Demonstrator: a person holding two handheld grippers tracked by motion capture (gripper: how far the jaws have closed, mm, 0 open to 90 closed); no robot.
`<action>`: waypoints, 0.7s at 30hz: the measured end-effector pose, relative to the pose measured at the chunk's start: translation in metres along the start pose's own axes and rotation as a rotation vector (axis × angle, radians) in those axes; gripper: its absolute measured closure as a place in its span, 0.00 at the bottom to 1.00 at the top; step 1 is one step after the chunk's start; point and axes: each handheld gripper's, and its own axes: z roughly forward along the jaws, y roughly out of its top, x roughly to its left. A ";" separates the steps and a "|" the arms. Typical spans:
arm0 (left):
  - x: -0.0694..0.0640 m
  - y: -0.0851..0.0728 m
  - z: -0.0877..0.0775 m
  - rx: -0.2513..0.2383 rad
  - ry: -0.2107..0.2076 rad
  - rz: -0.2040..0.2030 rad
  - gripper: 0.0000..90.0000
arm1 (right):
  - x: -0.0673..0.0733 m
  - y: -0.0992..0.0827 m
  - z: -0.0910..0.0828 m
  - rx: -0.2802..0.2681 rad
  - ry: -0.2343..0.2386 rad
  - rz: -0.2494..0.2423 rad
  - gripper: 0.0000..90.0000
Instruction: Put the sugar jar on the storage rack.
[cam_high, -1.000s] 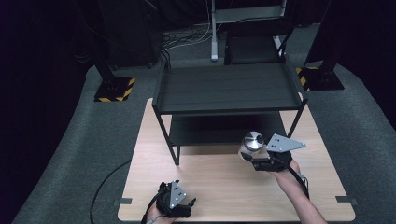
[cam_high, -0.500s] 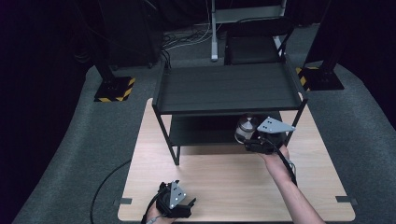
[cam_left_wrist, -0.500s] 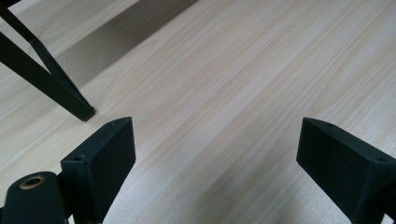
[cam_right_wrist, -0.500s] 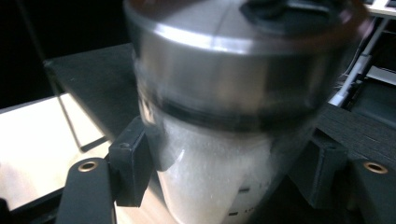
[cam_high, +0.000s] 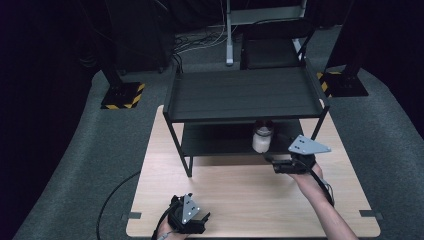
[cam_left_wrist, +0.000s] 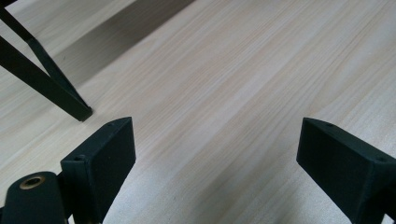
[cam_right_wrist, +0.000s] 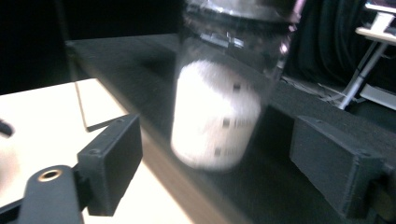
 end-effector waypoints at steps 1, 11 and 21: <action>0.000 0.000 0.000 -0.001 0.000 -0.002 0.13 | -0.002 -0.005 -0.006 -0.010 0.009 -0.001 0.16; 0.000 0.001 0.001 0.013 -0.004 0.000 0.13 | 0.002 -0.060 -0.062 -0.018 0.033 0.014 0.13; 0.000 0.003 0.002 0.025 -0.003 -0.006 0.13 | 0.020 -0.118 -0.089 0.080 -0.014 0.051 0.12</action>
